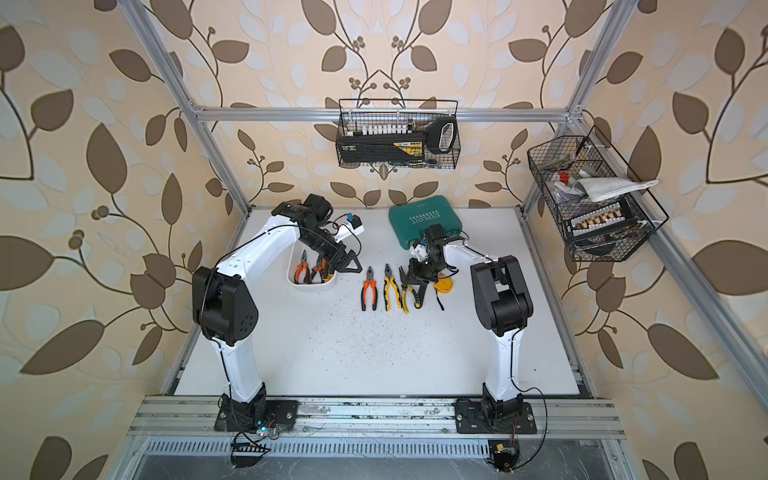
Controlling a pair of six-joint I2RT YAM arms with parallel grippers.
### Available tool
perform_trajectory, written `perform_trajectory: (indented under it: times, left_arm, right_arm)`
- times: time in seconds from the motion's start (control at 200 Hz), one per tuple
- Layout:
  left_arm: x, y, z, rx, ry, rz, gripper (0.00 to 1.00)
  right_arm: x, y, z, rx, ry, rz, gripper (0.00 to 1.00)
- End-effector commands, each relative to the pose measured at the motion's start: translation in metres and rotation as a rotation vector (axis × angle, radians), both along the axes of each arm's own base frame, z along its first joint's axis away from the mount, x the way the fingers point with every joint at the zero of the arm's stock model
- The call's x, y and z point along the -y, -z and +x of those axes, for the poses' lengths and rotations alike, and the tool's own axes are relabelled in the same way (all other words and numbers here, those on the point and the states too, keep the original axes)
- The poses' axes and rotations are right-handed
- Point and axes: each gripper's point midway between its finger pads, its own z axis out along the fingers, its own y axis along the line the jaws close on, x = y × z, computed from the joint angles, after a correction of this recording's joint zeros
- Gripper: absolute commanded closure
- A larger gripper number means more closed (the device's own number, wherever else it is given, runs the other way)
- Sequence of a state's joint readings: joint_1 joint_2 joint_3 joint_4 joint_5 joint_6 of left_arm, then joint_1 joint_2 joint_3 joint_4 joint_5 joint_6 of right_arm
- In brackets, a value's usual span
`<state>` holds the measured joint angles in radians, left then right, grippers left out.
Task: Take the pliers out of the storage box
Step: Place the pliers at the center of the board, then move the distractor to the center of the board.
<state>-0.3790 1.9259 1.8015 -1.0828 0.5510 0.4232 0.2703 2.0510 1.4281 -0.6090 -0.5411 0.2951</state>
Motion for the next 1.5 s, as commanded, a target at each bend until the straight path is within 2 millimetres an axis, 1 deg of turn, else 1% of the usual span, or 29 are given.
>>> perform_trajectory:
  times: [0.0,0.115,0.26,0.44,0.55,0.625,0.68,0.765,0.82,0.89,0.95,0.985,1.015,1.16,1.29,1.4,1.435,1.495]
  left_arm:
    - [-0.003,-0.02,-0.002,0.051,0.015,-0.017,0.01]
    - [-0.003,-0.019,-0.003,0.044,0.012,-0.019,0.01]
    - [-0.003,-0.021,-0.003,0.049,0.015,-0.02,0.01]
    - [-0.005,-0.018,-0.002,0.056,0.016,0.0,0.01]
    - [-0.006,-0.015,0.0,0.059,0.008,0.012,0.01]
    - [-0.007,-0.014,0.001,0.057,0.002,0.011,0.01]
    - [-0.006,-0.013,0.002,0.054,0.0,0.01,0.01]
    - [-0.006,-0.014,0.003,0.056,-0.003,0.009,0.01]
    - [-0.007,-0.014,0.003,0.057,-0.004,0.013,0.01]
    - [-0.008,-0.013,0.004,0.062,-0.004,0.022,0.01]
    - [-0.01,-0.013,0.004,0.063,-0.008,0.027,0.01]
    - [-0.011,-0.012,0.005,0.06,-0.011,0.029,0.01]
    - [-0.013,-0.011,0.005,0.058,-0.015,0.03,0.01]
    - [-0.017,-0.012,0.011,0.062,-0.037,0.028,0.01]
    - [-0.022,-0.012,0.015,0.07,-0.048,0.031,0.01]
    - [-0.027,-0.012,0.02,0.07,-0.066,0.028,0.01]
    - [-0.029,-0.013,0.021,0.068,-0.073,0.024,0.01]
    - [-0.031,-0.013,0.022,0.069,-0.078,0.023,0.01]
  right_arm:
    - [-0.008,0.0,0.011,0.038,0.025,0.015,0.94]
    - [-0.017,0.011,0.012,0.041,0.059,0.024,0.94]
    - [-0.025,0.02,0.017,0.056,0.103,0.021,0.94]
    - [-0.024,0.032,0.018,0.052,0.156,0.013,0.95]
    - [-0.017,0.033,0.018,0.077,0.211,-0.023,0.95]
    - [-0.015,0.033,0.02,0.087,0.276,-0.003,0.96]
    - [-0.017,0.035,0.02,0.092,0.314,0.017,0.95]
    - [-0.02,0.04,0.02,0.093,0.351,0.034,0.9]
    - [-0.022,0.042,0.019,0.09,0.351,0.032,0.85]
    - [-0.02,0.042,0.019,0.093,0.35,0.018,0.73]
    - [-0.018,0.038,0.02,0.108,0.343,0.003,0.66]
    - [-0.017,0.035,0.02,0.114,0.336,-0.004,0.59]
    - [-0.016,0.033,0.02,0.12,0.332,-0.009,0.52]
    - [-0.016,0.021,0.014,0.132,0.314,-0.002,0.48]
    - [-0.01,0.016,0.0,0.139,0.303,-0.017,0.42]
    - [0.005,0.014,-0.009,0.155,0.31,-0.088,0.32]
    - [0.012,0.017,-0.012,0.146,0.312,-0.127,0.31]
    - [0.022,0.022,-0.017,0.133,0.308,-0.196,0.24]
